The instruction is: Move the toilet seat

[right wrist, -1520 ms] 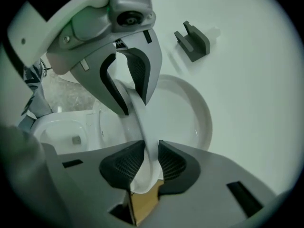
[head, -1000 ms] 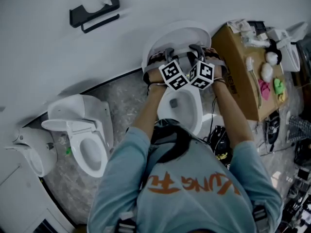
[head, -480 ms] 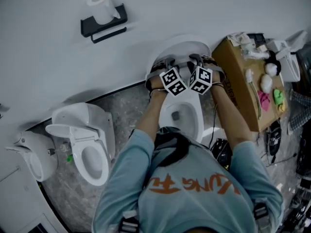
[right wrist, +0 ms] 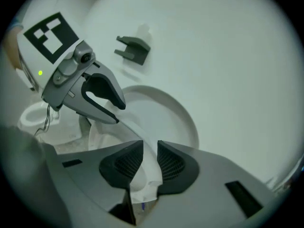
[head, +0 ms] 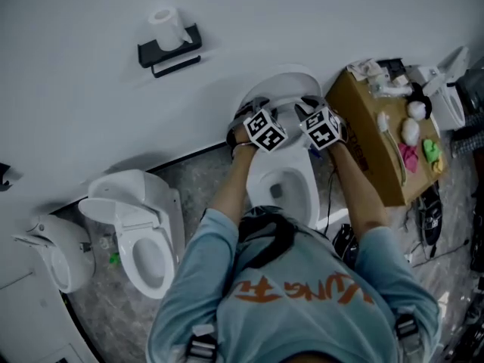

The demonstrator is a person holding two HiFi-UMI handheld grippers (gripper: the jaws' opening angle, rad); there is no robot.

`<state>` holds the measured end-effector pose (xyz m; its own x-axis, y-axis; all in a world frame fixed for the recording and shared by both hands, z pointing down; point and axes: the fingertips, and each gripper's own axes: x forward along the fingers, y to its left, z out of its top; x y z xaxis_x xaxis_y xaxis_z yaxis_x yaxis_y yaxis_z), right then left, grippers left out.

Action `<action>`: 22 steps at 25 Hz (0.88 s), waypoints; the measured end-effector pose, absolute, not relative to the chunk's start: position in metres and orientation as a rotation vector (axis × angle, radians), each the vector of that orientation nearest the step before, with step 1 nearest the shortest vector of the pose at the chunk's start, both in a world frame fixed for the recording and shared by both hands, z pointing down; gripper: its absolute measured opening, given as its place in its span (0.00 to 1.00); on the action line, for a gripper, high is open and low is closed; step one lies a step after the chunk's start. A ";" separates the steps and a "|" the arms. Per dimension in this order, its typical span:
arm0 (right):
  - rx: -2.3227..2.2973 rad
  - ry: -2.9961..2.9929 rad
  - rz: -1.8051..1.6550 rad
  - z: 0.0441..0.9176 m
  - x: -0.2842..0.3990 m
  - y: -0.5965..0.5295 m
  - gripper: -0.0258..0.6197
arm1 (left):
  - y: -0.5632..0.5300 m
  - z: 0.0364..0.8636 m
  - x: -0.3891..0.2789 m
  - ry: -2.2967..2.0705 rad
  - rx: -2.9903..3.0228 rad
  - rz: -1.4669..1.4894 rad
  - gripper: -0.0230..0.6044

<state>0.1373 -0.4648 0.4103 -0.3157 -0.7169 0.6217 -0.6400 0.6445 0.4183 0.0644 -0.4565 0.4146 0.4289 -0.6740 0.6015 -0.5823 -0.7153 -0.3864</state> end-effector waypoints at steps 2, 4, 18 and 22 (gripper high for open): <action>1.169 -2.102 -0.022 0.396 0.146 -0.454 0.14 | -0.449 0.398 0.066 1.190 -2.589 -1.072 0.24; 1.274 -2.156 0.064 0.384 0.157 -0.442 0.06 | -0.438 0.381 0.068 1.265 -2.639 -0.967 0.24; 1.567 -2.625 0.241 0.258 0.230 -0.341 0.04 | -0.322 0.284 0.049 1.938 -2.658 -0.301 0.10; 1.579 -2.663 0.252 0.251 0.248 -0.305 0.04 | -0.285 0.250 0.058 1.952 -2.562 -0.203 0.05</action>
<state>0.2479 -0.3053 0.2505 -0.4826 -0.8686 0.1126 -0.8743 0.4701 -0.1209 0.0579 -0.2848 0.2497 0.2619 -0.9531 0.1514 -0.9639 -0.2661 -0.0081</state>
